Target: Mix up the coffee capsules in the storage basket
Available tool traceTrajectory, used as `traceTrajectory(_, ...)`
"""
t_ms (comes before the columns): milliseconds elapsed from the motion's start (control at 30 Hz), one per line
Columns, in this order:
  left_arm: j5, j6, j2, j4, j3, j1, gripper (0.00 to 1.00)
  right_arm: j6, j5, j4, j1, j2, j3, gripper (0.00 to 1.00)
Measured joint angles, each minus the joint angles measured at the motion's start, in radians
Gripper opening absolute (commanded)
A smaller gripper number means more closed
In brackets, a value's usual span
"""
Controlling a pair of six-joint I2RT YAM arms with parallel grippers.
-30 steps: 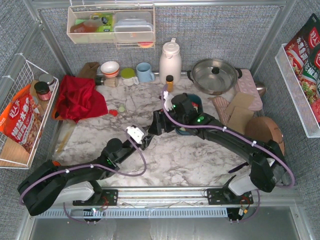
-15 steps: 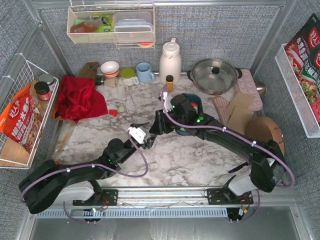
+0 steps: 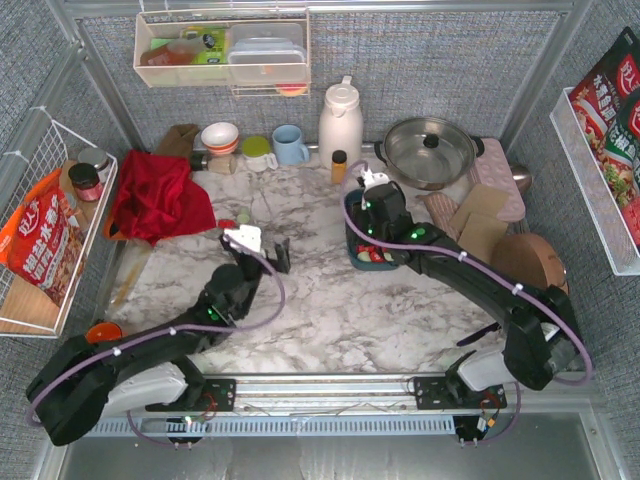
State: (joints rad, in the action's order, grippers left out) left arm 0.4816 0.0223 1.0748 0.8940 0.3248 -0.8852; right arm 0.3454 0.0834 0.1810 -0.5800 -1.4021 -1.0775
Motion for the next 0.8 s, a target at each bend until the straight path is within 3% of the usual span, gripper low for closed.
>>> traceTrajectory(167, 0.096, 0.246, 0.034, -0.325, 0.154, 0.200, 0.99, -0.120, 0.230, 0.027, 0.013, -0.104, 0.011, 0.45)
traceTrajectory(367, 0.030, 0.450, 0.172, -0.576, 0.224, 0.441, 1.00, -0.153, 0.284, 0.067, 0.067, -0.244, -0.025, 0.72)
traceTrajectory(567, -0.102, 0.492, 0.363, -0.642, 0.331, 0.619, 0.99, -0.159, 0.253, 0.075, 0.071, -0.232, -0.019, 0.77)
traceTrajectory(800, -0.307, 0.361, 0.605, -0.721, 0.567, 0.722, 0.92, -0.160, 0.217, 0.069, 0.071, -0.164, 0.000, 0.77)
